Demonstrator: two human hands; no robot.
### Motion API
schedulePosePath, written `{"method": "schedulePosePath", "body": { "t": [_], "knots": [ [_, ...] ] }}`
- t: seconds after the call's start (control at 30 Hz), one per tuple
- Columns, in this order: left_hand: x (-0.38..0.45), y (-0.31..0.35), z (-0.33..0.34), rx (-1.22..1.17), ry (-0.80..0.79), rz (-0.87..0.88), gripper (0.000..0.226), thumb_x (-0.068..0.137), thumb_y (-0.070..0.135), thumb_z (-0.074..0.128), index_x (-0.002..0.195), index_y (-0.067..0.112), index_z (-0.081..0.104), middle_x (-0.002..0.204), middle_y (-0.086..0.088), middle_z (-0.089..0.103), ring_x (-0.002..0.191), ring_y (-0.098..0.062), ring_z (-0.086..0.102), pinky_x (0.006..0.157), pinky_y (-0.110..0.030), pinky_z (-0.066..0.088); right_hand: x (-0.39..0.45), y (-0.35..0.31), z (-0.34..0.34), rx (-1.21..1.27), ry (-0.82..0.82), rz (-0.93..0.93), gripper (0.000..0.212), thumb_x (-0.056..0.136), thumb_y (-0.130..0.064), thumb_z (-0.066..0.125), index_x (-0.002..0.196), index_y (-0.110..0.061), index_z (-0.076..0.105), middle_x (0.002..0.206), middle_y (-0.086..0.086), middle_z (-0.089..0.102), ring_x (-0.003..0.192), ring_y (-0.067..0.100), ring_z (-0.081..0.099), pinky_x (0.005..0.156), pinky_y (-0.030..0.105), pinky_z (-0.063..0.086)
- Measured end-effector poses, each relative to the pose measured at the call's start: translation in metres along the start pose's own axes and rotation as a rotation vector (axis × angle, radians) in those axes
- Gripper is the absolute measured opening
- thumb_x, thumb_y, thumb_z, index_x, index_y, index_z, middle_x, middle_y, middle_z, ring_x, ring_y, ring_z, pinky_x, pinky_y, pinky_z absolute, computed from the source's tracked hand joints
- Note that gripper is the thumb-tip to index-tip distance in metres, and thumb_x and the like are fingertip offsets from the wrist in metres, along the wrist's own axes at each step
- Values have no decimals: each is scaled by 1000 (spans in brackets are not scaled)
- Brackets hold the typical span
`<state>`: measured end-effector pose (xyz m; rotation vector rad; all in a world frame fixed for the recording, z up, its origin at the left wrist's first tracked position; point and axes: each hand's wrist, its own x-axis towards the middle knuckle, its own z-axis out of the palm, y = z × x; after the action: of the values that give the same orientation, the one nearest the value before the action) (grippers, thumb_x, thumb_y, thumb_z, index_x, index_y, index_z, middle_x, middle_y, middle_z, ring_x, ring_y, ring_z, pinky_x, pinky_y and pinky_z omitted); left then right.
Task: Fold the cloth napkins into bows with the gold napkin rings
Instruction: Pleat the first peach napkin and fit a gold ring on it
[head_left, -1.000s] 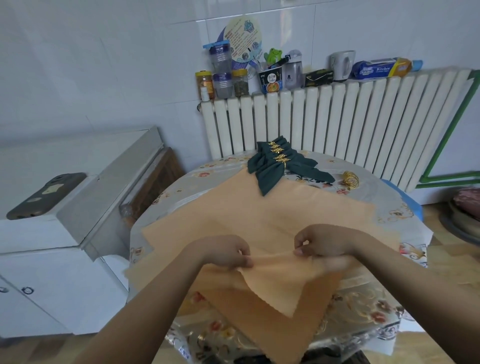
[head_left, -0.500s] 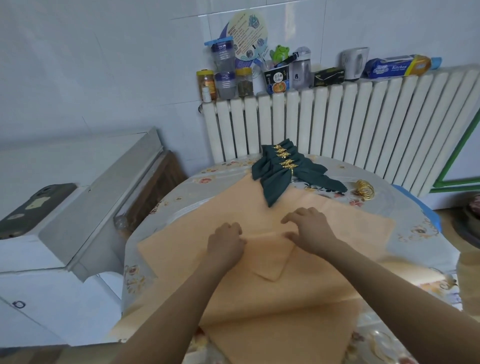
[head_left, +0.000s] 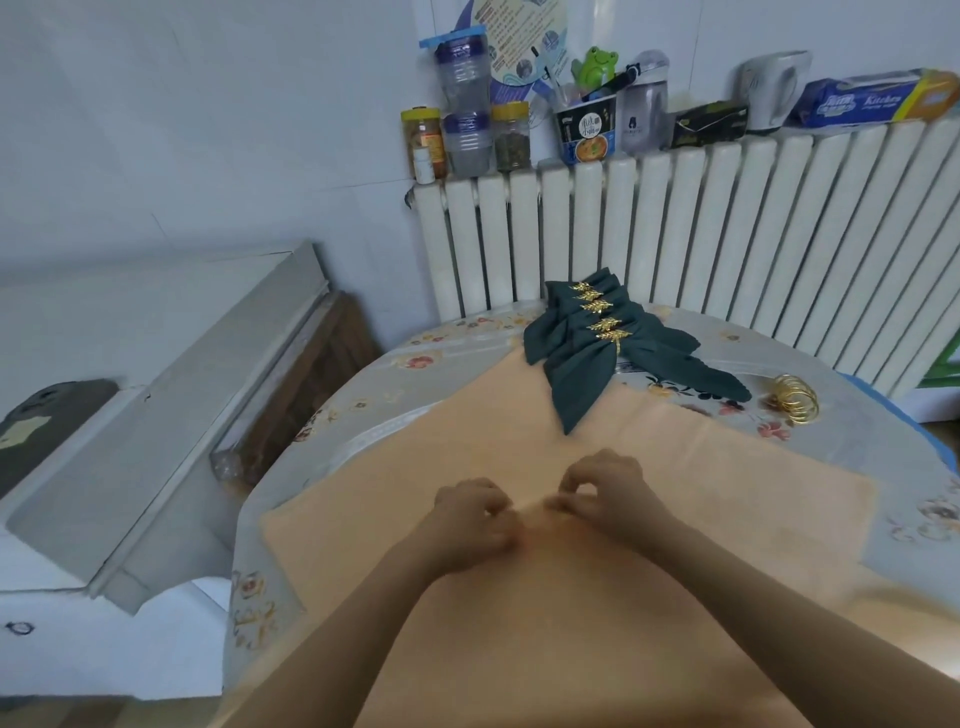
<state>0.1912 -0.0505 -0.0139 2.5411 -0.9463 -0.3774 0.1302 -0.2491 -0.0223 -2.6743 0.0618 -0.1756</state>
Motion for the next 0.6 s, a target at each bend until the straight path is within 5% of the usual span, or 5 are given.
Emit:
{"method": "schedulePosePath", "body": {
  "t": [0.1, 0.17, 0.3, 0.4, 0.6],
  "knots": [
    [28, -5, -6, -118, 223, -165, 20, 88, 32, 59, 72, 20, 61, 87, 1, 56, 92, -22, 55, 83, -34, 41, 29, -3, -5, 101, 195, 102, 39, 92, -54, 41, 82, -23, 62, 88, -6, 64, 93, 17, 53, 84, 32, 27],
    [44, -7, -6, -92, 272, -266, 23, 87, 35, 59, 68, 23, 55, 85, 4, 51, 92, -22, 53, 80, -34, 38, 42, 0, -2, 75, 181, 194, 50, 90, -61, 29, 92, -23, 61, 88, -8, 61, 93, 18, 55, 85, 34, 29],
    [74, -16, 3, 6, 351, -395, 21, 90, 36, 54, 96, 17, 63, 111, -2, 52, 108, -23, 48, 88, -35, 34, 59, 19, 10, -91, 91, 361, 32, 88, -36, 47, 116, -22, 53, 109, -1, 59, 107, 21, 48, 94, 36, 30],
    [88, -22, 7, 48, 347, -380, 32, 92, 35, 51, 116, 14, 55, 124, -5, 47, 117, -24, 41, 94, -35, 35, 61, 32, 19, -179, 150, 422, 30, 88, -33, 46, 115, -23, 53, 119, 0, 52, 111, 21, 42, 92, 33, 32],
    [103, -28, 6, -30, 320, -316, 28, 91, 32, 55, 110, 13, 55, 114, -5, 49, 107, -22, 47, 86, -34, 43, 66, 39, 31, -234, 245, 315, 25, 93, -36, 49, 101, -15, 60, 109, 4, 57, 102, 24, 47, 79, 32, 38]
  ]
}}
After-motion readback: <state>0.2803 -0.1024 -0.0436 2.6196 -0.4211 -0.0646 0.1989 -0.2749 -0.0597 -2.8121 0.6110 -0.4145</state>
